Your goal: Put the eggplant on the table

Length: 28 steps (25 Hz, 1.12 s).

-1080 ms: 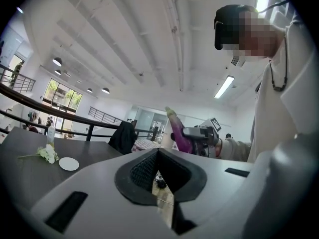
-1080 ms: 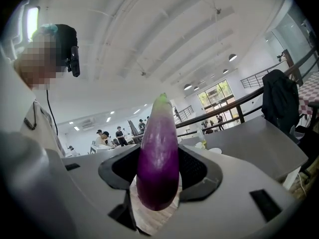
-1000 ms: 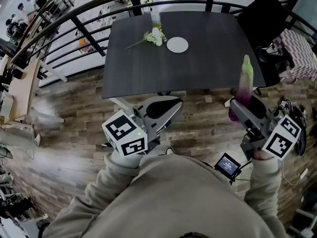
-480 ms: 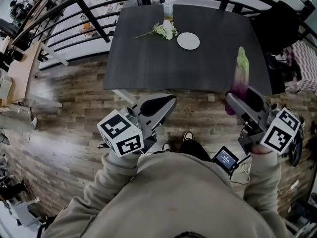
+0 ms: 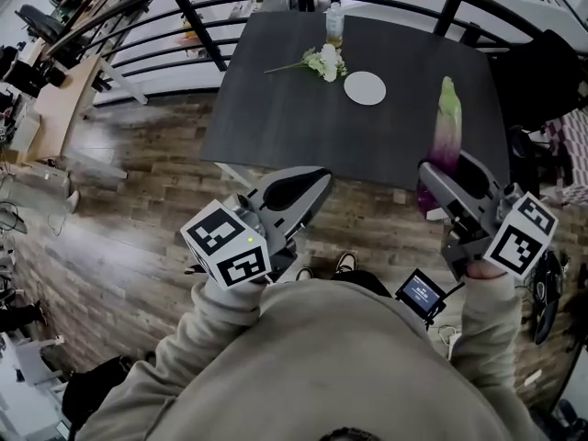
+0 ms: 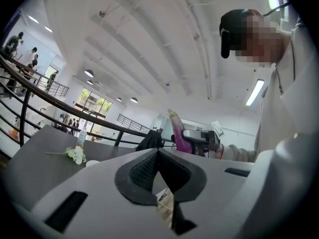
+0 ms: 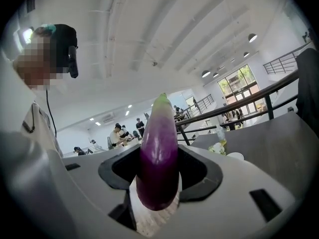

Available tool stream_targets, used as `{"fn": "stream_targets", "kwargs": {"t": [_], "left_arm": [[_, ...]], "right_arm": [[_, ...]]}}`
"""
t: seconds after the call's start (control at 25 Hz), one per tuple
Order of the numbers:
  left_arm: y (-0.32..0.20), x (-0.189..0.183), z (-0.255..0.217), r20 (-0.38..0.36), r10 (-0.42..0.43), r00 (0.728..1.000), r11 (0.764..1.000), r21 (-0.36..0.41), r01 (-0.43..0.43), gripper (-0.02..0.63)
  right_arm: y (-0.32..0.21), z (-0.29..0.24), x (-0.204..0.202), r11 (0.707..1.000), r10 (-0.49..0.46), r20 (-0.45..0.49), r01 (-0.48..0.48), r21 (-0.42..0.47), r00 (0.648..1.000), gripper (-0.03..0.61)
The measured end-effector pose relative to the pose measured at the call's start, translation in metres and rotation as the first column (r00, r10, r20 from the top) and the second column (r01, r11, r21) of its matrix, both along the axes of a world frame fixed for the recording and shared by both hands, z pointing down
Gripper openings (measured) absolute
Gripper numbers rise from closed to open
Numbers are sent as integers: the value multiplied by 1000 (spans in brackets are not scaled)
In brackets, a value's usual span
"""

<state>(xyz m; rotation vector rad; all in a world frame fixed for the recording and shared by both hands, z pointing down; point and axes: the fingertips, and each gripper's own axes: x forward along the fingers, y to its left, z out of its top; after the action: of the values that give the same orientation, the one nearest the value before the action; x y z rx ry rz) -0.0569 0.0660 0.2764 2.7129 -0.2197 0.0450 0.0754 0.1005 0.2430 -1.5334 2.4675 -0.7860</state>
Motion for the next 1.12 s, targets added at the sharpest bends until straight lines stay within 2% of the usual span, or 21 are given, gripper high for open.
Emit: {"fn": "stream_targets", "kwargs": {"t": [0.28, 0.48, 0.68, 0.92, 1.12], "left_arm": [[-2, 51, -5, 12, 32, 999, 999, 22, -32, 6], [-1, 98, -24, -35, 77, 996, 997, 16, -76, 6], [4, 142, -28, -23, 139, 990, 990, 32, -138, 6], [3, 187, -28, -16, 226, 974, 973, 48, -225, 8], [-19, 205, -19, -24, 267, 963, 964, 29, -266, 6]], "right_arm": [[6, 1, 49, 999, 31, 27, -32, 17, 999, 233], [21, 5, 93, 997, 74, 40, -75, 15, 996, 233], [34, 10, 125, 995, 104, 53, -104, 7, 993, 233], [39, 24, 144, 989, 145, 74, -145, -11, 987, 233], [21, 29, 155, 983, 184, 70, -183, -21, 980, 233]]}}
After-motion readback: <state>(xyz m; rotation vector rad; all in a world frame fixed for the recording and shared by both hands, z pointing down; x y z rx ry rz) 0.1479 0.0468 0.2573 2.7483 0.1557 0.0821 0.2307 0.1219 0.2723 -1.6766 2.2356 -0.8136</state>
